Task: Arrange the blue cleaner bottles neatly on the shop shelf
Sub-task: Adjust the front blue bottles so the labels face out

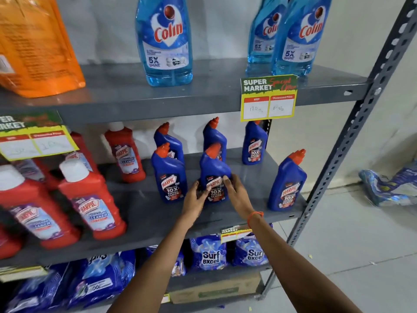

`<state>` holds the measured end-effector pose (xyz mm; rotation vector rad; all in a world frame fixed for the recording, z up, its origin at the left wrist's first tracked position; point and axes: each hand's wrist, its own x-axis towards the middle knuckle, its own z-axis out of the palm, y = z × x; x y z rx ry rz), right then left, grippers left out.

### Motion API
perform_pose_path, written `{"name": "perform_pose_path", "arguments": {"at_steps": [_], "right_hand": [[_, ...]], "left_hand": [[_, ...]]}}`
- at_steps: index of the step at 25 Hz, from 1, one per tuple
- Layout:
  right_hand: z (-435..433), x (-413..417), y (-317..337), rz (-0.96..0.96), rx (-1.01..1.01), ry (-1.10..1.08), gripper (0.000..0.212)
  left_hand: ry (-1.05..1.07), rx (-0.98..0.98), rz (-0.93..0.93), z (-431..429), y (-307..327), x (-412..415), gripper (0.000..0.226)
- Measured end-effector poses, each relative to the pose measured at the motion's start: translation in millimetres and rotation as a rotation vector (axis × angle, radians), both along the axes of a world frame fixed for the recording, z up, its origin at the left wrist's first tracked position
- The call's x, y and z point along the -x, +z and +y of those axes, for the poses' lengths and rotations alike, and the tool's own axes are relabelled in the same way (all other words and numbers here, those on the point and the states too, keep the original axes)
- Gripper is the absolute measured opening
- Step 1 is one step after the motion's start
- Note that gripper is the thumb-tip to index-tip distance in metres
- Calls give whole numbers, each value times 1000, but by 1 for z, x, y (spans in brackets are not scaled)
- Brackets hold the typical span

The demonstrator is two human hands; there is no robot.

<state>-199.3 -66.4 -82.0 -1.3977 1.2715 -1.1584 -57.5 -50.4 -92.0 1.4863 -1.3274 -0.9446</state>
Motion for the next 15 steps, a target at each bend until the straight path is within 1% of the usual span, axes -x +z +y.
{"name": "perform_pose_path", "arguments": {"at_steps": [9, 13, 15], "right_hand": [[38, 38, -5, -62, 6, 54, 27], [46, 43, -6, -52, 7, 59, 29], [48, 43, -6, -45, 11, 59, 24]], "left_hand": [[-1, 106, -21, 33, -14, 26, 36], [8, 122, -24, 39, -16, 30, 35], [6, 123, -32, 42, -14, 31, 36]]}}
